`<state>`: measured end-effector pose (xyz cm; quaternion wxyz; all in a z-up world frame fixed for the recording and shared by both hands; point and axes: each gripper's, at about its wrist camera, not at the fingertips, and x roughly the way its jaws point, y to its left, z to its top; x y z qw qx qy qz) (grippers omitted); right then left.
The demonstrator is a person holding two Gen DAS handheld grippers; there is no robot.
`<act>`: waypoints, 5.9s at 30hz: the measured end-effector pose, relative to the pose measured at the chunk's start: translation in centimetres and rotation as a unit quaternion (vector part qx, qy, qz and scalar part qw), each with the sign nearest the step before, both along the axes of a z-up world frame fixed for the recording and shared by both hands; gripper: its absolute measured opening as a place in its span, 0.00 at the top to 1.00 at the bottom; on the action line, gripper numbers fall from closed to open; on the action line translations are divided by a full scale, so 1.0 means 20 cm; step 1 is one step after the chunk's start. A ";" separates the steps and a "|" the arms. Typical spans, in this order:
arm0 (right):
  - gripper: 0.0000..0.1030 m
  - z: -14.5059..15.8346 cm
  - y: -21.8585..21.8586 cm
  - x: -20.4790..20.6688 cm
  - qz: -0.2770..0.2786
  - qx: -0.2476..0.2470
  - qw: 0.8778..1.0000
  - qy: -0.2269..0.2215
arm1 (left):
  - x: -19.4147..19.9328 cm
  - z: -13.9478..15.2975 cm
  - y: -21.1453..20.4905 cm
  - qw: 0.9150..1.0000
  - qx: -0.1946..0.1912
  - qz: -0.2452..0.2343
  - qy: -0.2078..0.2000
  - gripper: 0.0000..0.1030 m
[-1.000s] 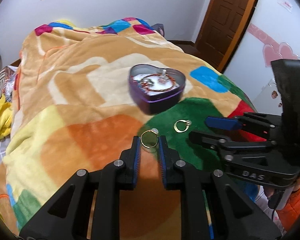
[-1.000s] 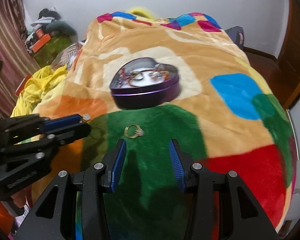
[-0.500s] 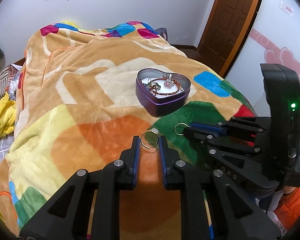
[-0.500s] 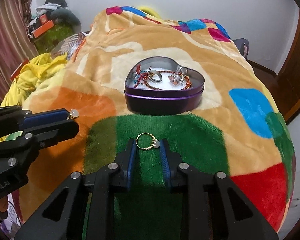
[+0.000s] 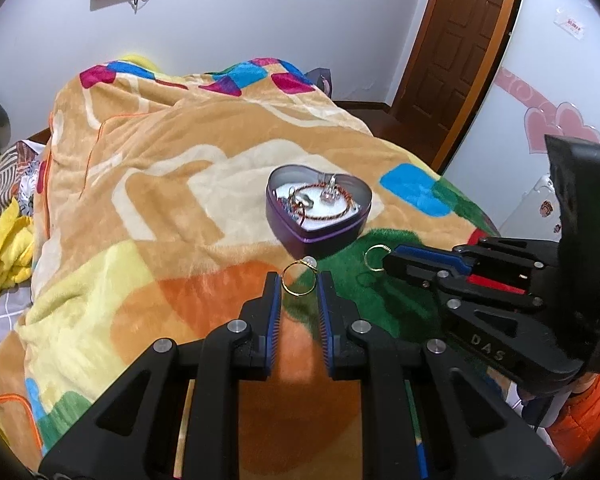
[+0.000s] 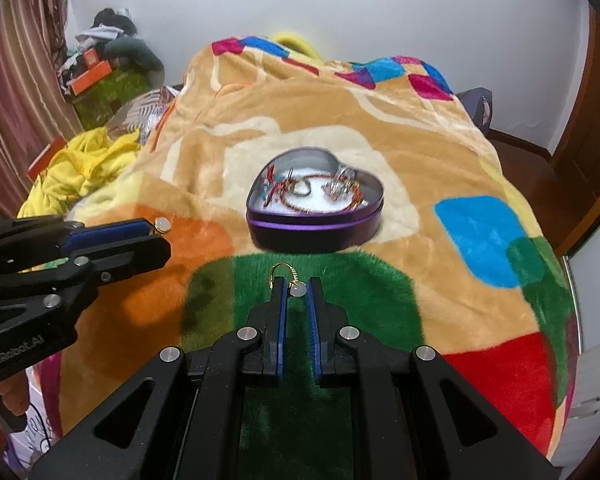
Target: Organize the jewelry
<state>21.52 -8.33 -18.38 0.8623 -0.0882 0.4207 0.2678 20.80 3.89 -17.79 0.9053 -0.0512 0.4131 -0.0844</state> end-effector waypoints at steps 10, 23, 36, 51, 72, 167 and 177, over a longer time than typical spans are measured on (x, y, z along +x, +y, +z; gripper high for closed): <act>0.92 0.12 -0.07 0.06 -0.017 0.034 0.999 -0.026 | 0.09 0.05 -0.02 1.000 0.002 -0.004 -0.016 0.83; 0.92 0.13 -0.06 0.20 -0.021 0.047 0.998 -0.027 | 0.24 0.05 -0.02 1.000 -0.010 -0.007 -0.022 0.83; 0.92 0.03 0.01 0.32 -0.004 0.034 0.999 0.000 | 0.38 -0.04 -0.05 1.000 -0.024 -0.018 -0.008 0.83; 0.91 0.01 0.03 0.36 0.015 0.022 0.999 0.021 | 0.42 -0.06 0.00 0.999 -0.048 -0.007 0.007 0.83; 0.78 0.62 -0.15 -0.06 -0.015 0.086 0.989 -0.123 | -0.12 0.66 0.00 0.984 0.007 0.038 -0.172 0.72; 0.16 1.02 -0.35 -0.82 -0.107 0.156 0.930 -0.314 | -0.86 0.94 -0.15 0.946 0.028 0.086 -0.312 0.01; 0.16 1.00 -0.36 -0.81 -0.111 0.154 0.932 -0.310 | -0.86 0.95 -0.15 0.945 0.029 0.084 -0.314 0.01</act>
